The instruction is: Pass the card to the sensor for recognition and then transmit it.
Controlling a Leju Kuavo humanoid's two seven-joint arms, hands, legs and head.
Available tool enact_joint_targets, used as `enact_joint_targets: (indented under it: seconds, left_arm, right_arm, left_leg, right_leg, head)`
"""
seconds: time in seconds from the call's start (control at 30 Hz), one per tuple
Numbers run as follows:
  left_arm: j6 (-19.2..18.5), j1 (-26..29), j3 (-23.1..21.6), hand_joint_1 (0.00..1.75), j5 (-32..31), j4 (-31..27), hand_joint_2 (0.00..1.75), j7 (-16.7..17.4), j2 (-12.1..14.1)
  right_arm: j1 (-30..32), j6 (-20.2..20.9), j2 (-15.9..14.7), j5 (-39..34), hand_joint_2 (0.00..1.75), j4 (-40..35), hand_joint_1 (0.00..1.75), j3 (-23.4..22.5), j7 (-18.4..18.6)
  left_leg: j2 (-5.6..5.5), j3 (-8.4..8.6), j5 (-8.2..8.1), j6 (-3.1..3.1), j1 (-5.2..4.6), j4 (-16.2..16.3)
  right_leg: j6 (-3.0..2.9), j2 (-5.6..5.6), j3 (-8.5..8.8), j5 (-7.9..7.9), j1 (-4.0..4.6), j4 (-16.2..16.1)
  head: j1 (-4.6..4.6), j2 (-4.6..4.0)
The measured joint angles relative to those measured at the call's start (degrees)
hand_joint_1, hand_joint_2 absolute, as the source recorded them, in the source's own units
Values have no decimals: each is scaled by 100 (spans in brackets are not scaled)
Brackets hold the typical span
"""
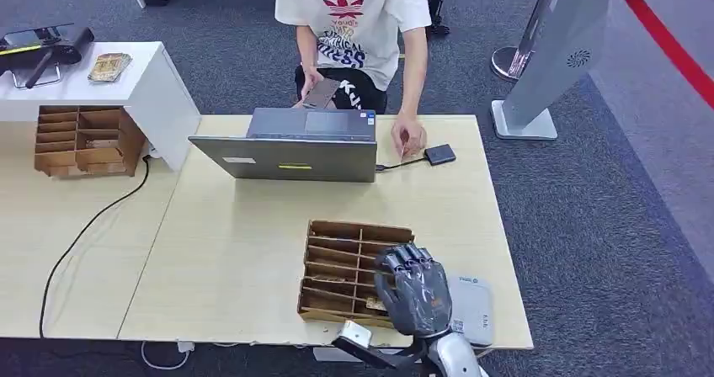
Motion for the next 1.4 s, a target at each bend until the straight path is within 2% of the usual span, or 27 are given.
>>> enact_joint_targets:
  seconds: [0.27, 0.43, 0.8, 1.1, 1.2, 1.4]
  left_arm:
    - [-9, 0, 0, 0, -26, 0, 175, 0, -2]
    - [-22, 0, 0, 0, -44, 0, 175, 0, -2]
    - [-33, 0, 0, 0, -48, 0, 175, 0, -2]
    - [-33, 0, 0, 0, 28, 0, 175, -2, -4]
    - [-31, -1, 0, 0, 44, 0, 175, -2, -4]
    - [-31, -1, 0, 0, 66, 0, 175, -2, -4]
  right_arm:
    - [-43, -33, 0, 105, 175, 81, 80, -173, 96]
    - [-46, -31, 0, 159, 175, 79, 84, -284, 155]
    - [-45, -24, 0, 181, 175, 79, 63, -413, 179]
    - [-41, 44, 0, 166, 175, 142, 72, -468, 179]
    - [-41, 63, 2, 140, 175, 181, 87, -487, 159]
    - [-32, 116, 17, 85, 175, 324, 93, -503, 133]
  left_leg:
    - [0, 0, 0, 0, 0, 0]
    - [0, 0, 0, 0, 0, 0]
    - [0, 0, 0, 0, 0, 0]
    - [0, 0, 0, 0, 0, 0]
    - [0, 0, 0, 0, 0, 0]
    - [0, 0, 0, 0, 0, 0]
  right_leg:
    - [0, 0, 0, 0, 0, 0]
    - [0, 0, 0, 0, 0, 0]
    - [0, 0, 0, 0, 0, 0]
    - [0, 0, 0, 0, 0, 0]
    - [0, 0, 0, 0, 0, 0]
    - [0, 0, 0, 0, 0, 0]
  head:
    - [0, 0]
    - [0, 0]
    - [0, 0]
    - [0, 0]
    - [0, 0]
    - [0, 0]
